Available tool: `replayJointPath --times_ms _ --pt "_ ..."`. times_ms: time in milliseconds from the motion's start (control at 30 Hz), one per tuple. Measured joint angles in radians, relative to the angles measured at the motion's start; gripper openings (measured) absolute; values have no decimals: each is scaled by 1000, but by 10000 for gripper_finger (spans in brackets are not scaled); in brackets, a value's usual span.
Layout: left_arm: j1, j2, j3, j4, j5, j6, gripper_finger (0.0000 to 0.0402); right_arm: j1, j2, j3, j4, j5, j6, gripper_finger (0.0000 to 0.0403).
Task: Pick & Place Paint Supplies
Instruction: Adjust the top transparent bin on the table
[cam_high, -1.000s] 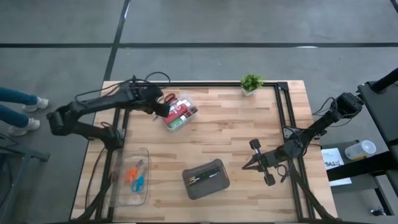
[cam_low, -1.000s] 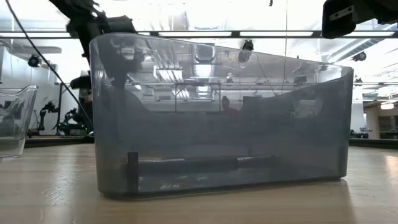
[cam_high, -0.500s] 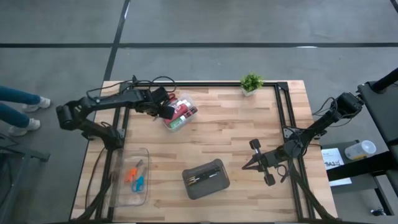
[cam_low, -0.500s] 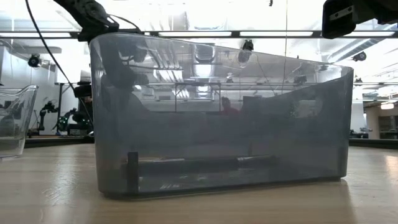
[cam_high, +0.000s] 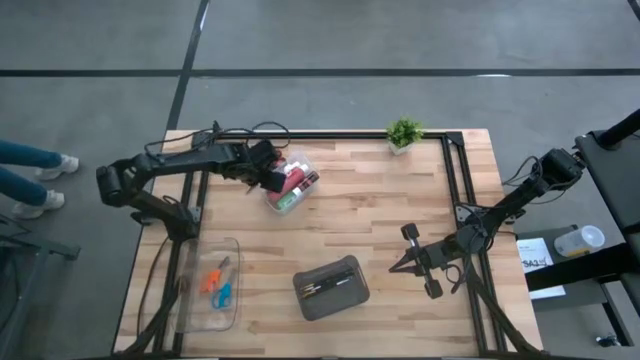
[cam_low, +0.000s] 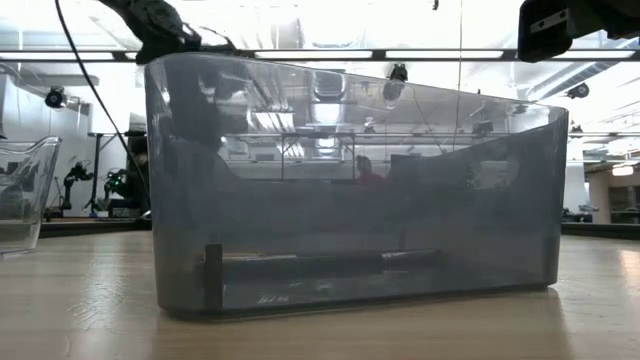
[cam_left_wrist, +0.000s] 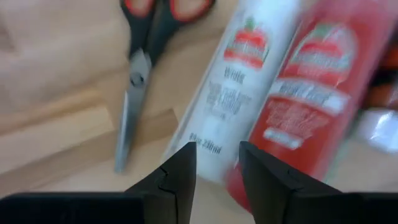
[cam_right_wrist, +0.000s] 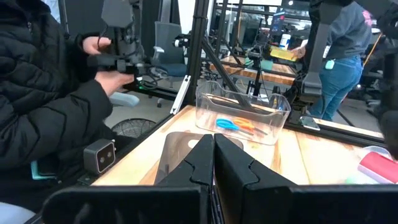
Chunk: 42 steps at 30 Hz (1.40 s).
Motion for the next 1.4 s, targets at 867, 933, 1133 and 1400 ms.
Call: replayJointPath --times_ms 867,933,1133,1400 --pt "-14 -30 -71 32 -75 -44 131 1 0 0 0 0 0 8" --pt "-18 -17 -84 65 -59 -59 131 1 0 0 0 0 0 8" --pt "-40 46 -85 166 39 -64 131 1 0 0 0 0 0 8" --pt "-116 145 -34 236 139 -21 131 1 0 0 0 0 0 8"
